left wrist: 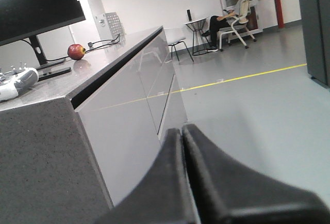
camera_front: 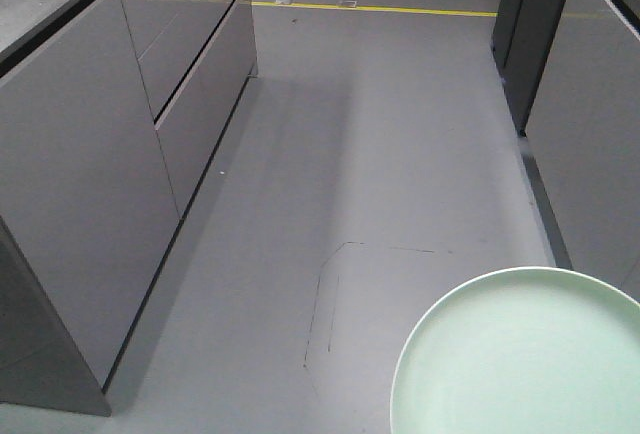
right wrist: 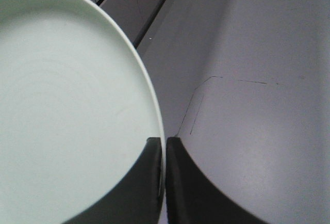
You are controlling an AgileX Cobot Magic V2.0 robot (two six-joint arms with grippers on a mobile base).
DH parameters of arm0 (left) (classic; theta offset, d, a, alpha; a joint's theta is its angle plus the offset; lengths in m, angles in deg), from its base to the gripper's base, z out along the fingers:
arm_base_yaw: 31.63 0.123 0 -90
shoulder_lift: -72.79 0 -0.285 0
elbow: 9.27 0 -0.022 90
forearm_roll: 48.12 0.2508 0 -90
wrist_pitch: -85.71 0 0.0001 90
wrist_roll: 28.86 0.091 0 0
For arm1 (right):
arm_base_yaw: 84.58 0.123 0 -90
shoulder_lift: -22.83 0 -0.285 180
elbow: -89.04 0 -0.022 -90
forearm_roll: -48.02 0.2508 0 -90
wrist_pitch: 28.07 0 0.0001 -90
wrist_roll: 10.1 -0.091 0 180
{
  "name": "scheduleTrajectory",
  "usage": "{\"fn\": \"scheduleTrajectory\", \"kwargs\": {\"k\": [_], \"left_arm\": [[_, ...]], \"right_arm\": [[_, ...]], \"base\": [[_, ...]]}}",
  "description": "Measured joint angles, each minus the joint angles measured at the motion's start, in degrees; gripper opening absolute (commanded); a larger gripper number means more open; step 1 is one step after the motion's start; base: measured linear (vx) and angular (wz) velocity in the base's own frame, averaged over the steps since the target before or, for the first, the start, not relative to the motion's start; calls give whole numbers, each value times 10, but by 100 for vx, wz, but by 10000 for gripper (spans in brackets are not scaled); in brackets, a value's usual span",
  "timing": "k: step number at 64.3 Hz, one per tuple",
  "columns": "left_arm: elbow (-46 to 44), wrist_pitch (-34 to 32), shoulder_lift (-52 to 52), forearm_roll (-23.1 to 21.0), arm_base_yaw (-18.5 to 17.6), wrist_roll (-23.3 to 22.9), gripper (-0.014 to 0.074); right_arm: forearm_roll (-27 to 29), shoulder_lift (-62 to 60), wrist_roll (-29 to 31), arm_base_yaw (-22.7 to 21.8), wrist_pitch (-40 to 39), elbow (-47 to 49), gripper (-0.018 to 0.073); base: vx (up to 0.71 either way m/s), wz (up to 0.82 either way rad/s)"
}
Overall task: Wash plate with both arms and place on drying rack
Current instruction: 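Drive the base down the aisle carrying the plate in the right gripper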
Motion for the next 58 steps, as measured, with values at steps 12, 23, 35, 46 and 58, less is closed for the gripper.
{"fn": "scheduleTrajectory", "kwargs": {"k": [12,23,35,46,58], "left_arm": [[0,0,0,0,0,0,-6],[0,0,0,0,0,0,-6],[0,0,0,0,0,0,-6],[0,0,0,0,0,0,-6],[0,0,0,0,0,0,-6]], "right_arm": [[0,0,0,0,0,0,-1],[0,0,0,0,0,0,-1],[0,0,0,0,0,0,-1],[0,0,0,0,0,0,-1],[0,0,0,0,0,0,-1]], "base": [[26,10],[28,7],[30,5],[30,0],[31,-5]]}}
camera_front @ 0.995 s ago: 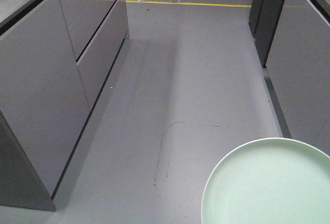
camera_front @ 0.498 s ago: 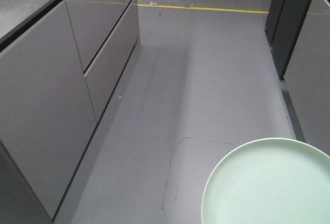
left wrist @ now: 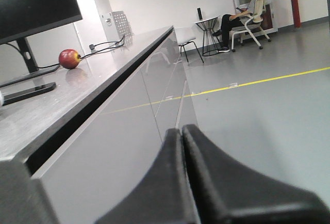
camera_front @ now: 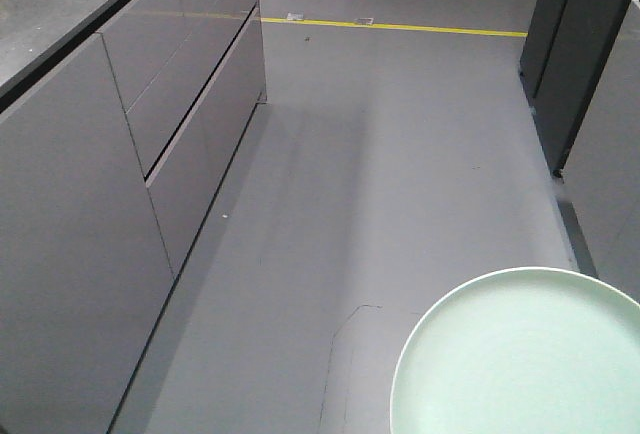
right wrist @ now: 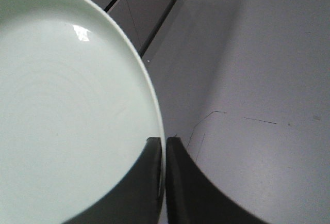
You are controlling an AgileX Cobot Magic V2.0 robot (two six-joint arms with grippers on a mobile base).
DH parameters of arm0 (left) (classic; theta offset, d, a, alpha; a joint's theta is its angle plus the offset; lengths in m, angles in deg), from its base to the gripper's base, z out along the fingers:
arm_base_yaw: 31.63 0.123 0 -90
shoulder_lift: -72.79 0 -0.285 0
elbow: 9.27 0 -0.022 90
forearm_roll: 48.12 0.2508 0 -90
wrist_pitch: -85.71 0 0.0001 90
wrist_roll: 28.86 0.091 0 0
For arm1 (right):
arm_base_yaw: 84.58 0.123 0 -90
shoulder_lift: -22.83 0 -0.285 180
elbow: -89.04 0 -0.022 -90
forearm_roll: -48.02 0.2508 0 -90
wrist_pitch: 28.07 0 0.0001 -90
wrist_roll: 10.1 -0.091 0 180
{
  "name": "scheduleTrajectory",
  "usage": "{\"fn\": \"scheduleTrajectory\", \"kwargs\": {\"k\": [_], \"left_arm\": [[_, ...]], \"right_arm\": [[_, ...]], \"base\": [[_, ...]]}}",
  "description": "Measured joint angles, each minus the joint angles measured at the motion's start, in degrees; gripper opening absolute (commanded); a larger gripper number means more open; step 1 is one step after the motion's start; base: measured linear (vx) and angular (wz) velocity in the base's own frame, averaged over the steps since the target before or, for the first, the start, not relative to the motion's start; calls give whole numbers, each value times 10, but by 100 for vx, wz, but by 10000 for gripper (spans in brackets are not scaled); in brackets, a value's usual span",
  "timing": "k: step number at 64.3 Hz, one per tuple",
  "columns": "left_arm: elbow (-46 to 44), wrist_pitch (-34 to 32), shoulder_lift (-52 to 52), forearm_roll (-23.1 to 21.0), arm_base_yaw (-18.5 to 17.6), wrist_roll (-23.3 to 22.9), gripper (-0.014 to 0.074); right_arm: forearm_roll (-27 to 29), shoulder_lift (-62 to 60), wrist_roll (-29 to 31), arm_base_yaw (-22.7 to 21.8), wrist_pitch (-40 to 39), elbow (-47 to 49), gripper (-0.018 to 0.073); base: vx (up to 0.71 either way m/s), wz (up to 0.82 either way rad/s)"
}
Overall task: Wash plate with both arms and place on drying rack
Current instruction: 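Drive the base down the aisle carrying the plate in the right gripper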
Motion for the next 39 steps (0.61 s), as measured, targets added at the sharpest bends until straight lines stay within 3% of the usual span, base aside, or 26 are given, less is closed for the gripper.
{"fn": "scheduleTrajectory", "kwargs": {"k": [39], "left_arm": [[0,0,0,0,0,0,-6]], "right_arm": [[0,0,0,0,0,0,-1]], "base": [[30,-10]]}}
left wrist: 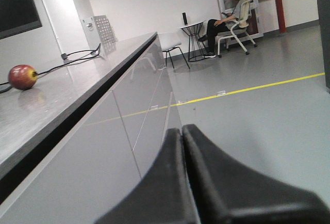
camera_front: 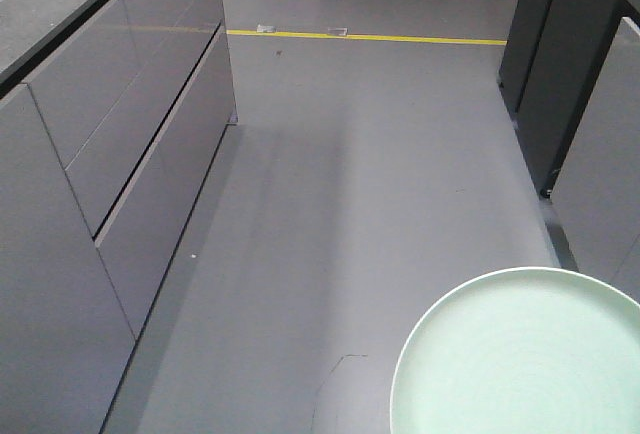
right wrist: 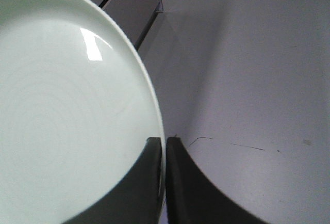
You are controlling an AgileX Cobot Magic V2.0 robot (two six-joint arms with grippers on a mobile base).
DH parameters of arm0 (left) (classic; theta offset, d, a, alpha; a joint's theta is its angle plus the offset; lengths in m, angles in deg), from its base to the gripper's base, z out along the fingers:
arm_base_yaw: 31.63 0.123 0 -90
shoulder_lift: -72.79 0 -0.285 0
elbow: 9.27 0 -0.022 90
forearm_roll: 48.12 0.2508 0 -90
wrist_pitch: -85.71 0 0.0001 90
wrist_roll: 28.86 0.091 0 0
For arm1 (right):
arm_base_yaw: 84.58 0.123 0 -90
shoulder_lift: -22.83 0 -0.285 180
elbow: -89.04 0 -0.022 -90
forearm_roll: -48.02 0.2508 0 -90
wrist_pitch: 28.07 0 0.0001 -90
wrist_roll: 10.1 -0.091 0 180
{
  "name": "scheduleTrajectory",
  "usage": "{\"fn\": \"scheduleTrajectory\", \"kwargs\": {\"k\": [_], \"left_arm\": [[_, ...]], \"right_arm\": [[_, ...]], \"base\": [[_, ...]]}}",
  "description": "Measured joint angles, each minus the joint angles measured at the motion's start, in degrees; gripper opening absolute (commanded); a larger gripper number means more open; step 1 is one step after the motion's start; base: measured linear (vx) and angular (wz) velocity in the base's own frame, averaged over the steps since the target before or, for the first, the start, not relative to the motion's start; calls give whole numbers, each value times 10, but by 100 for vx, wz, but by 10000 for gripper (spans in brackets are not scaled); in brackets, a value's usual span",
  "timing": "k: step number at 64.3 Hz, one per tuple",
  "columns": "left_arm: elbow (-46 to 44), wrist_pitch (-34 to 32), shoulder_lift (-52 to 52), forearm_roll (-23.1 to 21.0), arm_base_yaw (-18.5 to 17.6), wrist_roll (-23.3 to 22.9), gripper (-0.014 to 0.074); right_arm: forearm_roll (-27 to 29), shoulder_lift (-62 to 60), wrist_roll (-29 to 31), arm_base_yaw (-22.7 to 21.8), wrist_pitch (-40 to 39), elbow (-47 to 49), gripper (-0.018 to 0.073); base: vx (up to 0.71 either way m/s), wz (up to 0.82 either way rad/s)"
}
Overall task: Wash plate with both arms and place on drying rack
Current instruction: 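Drive the base down the aisle carrying the plate in the right gripper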
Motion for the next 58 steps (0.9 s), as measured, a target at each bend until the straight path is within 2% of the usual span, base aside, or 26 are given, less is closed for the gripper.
{"fn": "scheduleTrajectory", "kwargs": {"k": [58], "left_arm": [[0,0,0,0,0,0,-6]], "right_arm": [[0,0,0,0,0,0,-1]], "base": [[27,-8]]}}
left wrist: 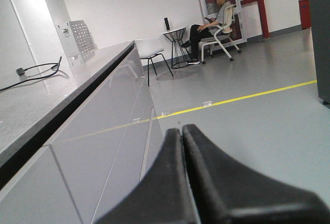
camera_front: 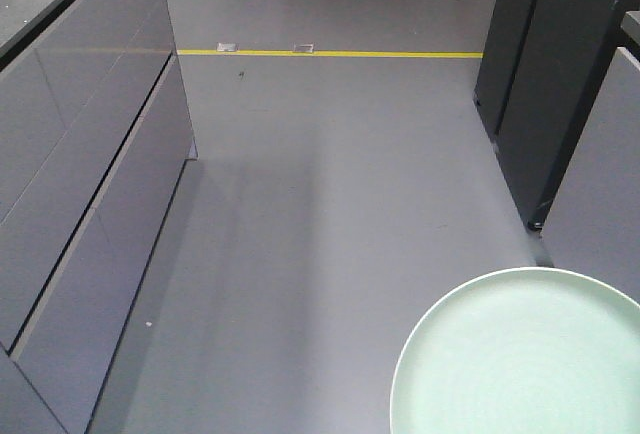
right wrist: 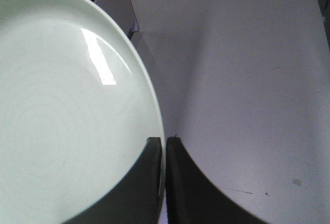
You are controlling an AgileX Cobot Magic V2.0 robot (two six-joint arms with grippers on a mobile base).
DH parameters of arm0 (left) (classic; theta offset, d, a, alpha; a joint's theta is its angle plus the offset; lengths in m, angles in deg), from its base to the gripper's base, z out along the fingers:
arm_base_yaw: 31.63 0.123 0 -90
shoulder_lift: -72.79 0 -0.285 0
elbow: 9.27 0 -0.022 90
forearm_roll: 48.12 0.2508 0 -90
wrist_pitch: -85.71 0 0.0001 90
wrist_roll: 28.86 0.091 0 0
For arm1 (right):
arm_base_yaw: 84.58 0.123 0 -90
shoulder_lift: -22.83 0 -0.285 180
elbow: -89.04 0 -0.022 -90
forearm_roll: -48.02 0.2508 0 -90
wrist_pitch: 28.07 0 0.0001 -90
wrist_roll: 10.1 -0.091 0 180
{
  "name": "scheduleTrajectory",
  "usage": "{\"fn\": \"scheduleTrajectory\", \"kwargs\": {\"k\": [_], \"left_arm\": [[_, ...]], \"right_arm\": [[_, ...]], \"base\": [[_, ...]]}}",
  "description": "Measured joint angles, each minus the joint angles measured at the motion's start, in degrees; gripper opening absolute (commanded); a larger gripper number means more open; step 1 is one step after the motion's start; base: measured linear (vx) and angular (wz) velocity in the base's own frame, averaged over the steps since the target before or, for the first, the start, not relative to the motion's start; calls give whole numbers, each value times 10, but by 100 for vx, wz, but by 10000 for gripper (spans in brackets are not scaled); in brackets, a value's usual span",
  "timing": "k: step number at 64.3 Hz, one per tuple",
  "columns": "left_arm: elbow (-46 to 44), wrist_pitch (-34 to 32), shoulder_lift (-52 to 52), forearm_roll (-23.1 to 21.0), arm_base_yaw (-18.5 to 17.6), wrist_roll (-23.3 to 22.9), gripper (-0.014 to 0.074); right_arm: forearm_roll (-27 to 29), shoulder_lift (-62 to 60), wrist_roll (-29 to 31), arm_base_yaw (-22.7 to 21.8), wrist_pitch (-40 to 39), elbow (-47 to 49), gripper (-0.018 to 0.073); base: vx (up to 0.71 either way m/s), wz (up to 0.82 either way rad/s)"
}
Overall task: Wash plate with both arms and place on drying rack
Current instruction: 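Drive the base down the aisle carrying the plate in the right gripper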
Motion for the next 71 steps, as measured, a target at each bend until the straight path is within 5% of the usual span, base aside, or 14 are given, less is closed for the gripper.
{"fn": "scheduleTrajectory", "kwargs": {"k": [71], "left_arm": [[0,0,0,0,0,0,-6]], "right_arm": [[0,0,0,0,0,0,-1]], "base": [[21,-12]]}}
